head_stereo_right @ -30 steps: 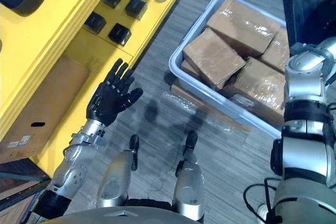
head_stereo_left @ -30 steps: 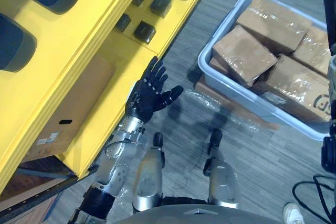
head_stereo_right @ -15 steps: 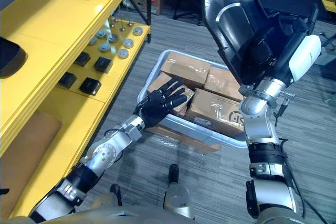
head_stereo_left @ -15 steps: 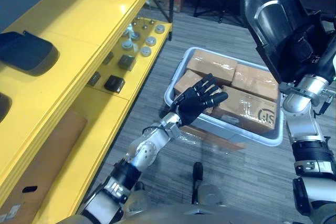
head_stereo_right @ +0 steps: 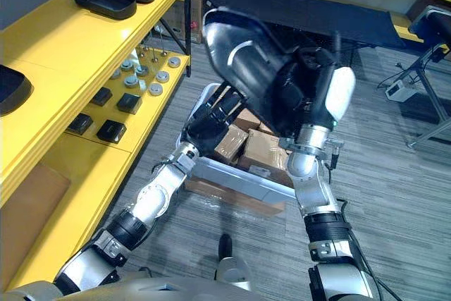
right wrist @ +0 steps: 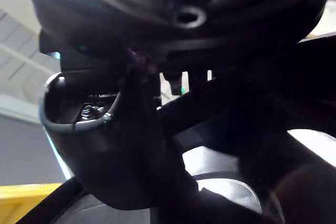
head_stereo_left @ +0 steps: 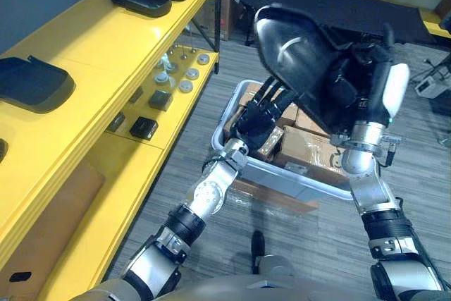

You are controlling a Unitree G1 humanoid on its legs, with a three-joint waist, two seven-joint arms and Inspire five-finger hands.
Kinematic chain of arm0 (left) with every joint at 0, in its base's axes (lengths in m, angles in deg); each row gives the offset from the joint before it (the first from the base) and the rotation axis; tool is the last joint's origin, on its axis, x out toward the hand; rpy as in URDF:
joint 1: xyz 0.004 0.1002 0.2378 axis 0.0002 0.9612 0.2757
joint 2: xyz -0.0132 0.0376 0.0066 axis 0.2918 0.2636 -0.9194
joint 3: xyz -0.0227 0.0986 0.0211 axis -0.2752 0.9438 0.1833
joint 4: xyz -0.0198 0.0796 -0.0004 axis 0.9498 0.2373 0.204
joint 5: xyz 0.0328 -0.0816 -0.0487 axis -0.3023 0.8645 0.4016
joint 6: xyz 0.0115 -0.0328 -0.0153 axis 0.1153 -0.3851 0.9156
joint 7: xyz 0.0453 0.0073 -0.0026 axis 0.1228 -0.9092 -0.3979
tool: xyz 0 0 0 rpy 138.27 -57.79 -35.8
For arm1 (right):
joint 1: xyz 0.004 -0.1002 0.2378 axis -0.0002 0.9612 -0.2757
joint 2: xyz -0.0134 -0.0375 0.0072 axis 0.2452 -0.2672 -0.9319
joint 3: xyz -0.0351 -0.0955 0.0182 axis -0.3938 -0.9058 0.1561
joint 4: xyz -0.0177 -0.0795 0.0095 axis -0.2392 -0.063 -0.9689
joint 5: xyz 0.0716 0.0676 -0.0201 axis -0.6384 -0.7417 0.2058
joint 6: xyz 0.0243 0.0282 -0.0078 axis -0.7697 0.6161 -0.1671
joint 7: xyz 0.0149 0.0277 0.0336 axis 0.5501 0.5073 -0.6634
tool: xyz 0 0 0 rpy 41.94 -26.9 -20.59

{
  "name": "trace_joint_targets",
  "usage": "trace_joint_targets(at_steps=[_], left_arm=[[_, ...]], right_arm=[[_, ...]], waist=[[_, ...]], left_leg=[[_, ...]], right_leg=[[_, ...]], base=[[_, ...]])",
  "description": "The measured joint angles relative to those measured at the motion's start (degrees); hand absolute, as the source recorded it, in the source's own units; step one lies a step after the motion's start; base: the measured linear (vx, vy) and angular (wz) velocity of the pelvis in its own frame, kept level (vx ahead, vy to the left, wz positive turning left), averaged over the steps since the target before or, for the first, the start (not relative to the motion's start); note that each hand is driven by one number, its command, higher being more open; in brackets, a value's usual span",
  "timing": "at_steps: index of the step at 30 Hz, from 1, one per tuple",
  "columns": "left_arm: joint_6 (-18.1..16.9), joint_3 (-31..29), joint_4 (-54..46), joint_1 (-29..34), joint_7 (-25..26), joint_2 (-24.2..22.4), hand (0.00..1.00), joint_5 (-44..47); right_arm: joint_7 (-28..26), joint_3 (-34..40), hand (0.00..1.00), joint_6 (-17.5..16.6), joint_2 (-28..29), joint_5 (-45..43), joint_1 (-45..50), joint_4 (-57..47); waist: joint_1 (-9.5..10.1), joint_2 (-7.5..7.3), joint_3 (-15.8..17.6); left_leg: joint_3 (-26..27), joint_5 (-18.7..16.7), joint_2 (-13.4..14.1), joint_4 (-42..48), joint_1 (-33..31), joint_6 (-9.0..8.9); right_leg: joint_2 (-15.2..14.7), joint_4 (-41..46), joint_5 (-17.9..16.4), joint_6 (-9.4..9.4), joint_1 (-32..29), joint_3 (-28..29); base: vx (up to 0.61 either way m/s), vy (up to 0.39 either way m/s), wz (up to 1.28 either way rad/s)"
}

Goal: Walk over and take three plastic housings, then place them on the shelf

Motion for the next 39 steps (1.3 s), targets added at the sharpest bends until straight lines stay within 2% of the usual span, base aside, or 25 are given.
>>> trace_joint_targets(at_steps=[4, 11, 22, 25, 35, 39], left_arm=[[-0.93, 1.64, -1.99, -0.16, -2.94, -0.11, 1.0, 0.11], [-1.22, 1.91, -3.66, -0.16, -2.8, -0.05, 1.0, -0.54], [-1.38, 4.23, -5.74, -0.16, 3.52, 0.29, 1.0, -10.52], [-1.44, 5.54, -5.76, -0.15, 6.66, 0.37, 1.0, -14.58], [-2.2, 6.95, -7.09, 0.39, 13.5, 0.36, 1.0, -18.83], [-3.22, 7.29, -7.63, 0.94, 15.66, 0.35, 1.0, -18.81]], right_arm=[[0.0, -0.43, 0.0, 0.02, 2.51, 0.05, 0.31, 0.0], [3.6, -1.08, 0.0, -0.04, 3.92, -0.18, 0.36, -0.61], [5.26, -2.34, 0.0, 0.01, 5.09, -0.64, 1.42, -0.58], [5.37, -3.61, 0.0, 0.07, 5.63, -0.85, 1.72, -0.58], [5.34, -5.91, 0.0, 0.08, 8.42, -2.95, 1.72, -0.61], [5.15, -6.09, 0.0, 0.08, 9.97, -3.01, 1.86, -0.61]], waist=[[-0.01, -0.01, -0.02], [0.12, -0.08, -0.1], [0.65, -0.66, -1.12], [1.14, -0.76, -1.19], [1.51, -0.96, -1.31], [1.45, -1.6, -1.77]], left_leg=[[-0.02, 0.01, -0.04, 0.02, 0.15, 0.02], [-0.01, -0.22, -0.1, 0.08, 0.95, 0.05], [-0.46, -0.22, -0.12, 0.15, 0.78, 0.04], [-0.55, -0.22, -0.13, 0.2, 0.71, 0.05], [-1.0, -0.47, -0.12, 1.07, 0.05, 0.14], [-0.94, -0.48, -0.1, 1.12, 0.09, 0.16]], right_leg=[[-0.02, 0.01, 0.04, 0.03, 0.18, 0.01], [-0.06, 0.0, 0.03, 0.03, 0.92, 0.11], [-0.08, -0.04, 0.0, -0.02, 0.89, -0.17], [-0.08, -0.04, 0.0, -0.02, 0.86, -0.21], [-0.08, -0.04, 0.01, -0.01, 0.81, -0.49], [-0.05, -0.04, 0.01, -0.02, 0.81, -0.39]], base=[[0.0, 0.0, 0.0], [-0.01, 0.002, 0.0], [0.0, 0.001, 0.0], [0.0, 0.0, 0.0], [0.0, 0.0, 0.0], [0.0, 0.0, 0.0]])
